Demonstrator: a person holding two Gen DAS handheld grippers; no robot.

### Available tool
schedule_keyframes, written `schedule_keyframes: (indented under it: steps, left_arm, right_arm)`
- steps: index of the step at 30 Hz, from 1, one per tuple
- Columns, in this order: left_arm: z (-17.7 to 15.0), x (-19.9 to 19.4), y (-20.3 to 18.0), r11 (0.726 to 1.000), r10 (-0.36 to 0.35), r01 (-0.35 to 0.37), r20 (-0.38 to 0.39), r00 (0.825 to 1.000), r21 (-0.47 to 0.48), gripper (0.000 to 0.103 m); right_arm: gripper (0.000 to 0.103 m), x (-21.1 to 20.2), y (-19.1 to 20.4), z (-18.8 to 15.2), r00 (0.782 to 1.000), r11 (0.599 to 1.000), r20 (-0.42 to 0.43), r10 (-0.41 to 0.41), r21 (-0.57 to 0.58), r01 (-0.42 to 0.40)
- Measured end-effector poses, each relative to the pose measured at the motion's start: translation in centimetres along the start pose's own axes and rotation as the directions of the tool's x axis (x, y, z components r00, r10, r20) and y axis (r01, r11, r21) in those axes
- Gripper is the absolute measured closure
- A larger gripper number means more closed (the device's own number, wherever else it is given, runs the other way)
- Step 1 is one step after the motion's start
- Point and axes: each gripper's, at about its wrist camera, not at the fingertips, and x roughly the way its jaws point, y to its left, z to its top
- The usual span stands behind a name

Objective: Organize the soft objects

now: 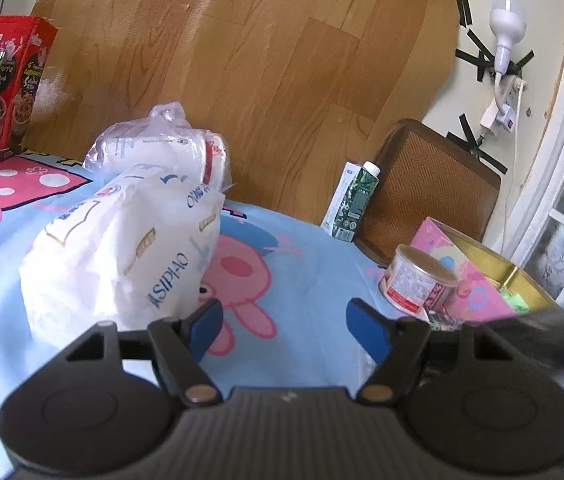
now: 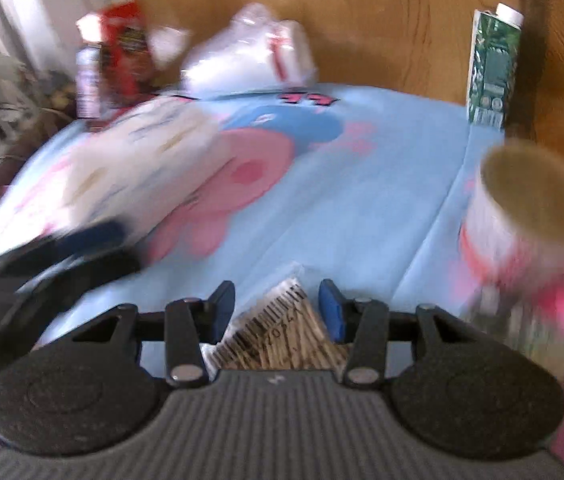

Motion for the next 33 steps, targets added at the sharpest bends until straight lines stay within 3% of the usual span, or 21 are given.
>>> schedule_keyframes:
  steps: [3,5,6,10,15,23,33]
  left_arm:
    - [0.0,0.2,-0.2,1.000,-0.008,0.008,-0.019,1.000,0.011,0.033]
    - [-0.1,0.2,-0.3,1.000,-0.004,0.005,-0.026,1.000,0.018,0.033]
    - [-0.1,0.3,-0.4,1.000,-0.006,0.006,-0.031,0.999,0.021,0.033]
    - [-0.3,0.6,-1.1,0.999,0.007,-0.004,-0.060,0.998,0.053,0.029]
    - [-0.6,0.8,-2.2,0.993,0.028,-0.018,-0.081,0.996,0.116,0.029]
    - [-0.5,2.0,-2.1,0.993,0.036,-0.020,-0.129,0.991,0.120,0.026]
    - [-0.6,1.9,-2.1,0.992,0.001,0.015,-0.128,0.992,0.124,0.023]
  right_arm:
    - [0.047,-4.5,0.9,-3.6,0.983,0.999,0.185,-0.016,-0.038,0.024]
    - [0.032,-7.2,1.1,-6.3,0.947,0.995,0.314,-0.074,-0.043,0.093]
    - [0.031,-8.3,1.0,-7.6,0.931,0.993,0.354,-0.093,-0.030,0.110]
    - [0.031,-9.1,0.2,-11.0,0.920,0.992,0.373,-0.118,0.011,0.123]
    - [0.031,-8.3,-0.8,-12.6,0.929,0.992,0.350,-0.120,0.070,0.102]
    - [0.031,-7.2,0.0,-13.0,0.937,0.994,0.335,-0.102,0.008,0.106]
    - [0.031,-7.0,0.0,-13.2,0.938,0.995,0.335,-0.091,-0.009,0.099]
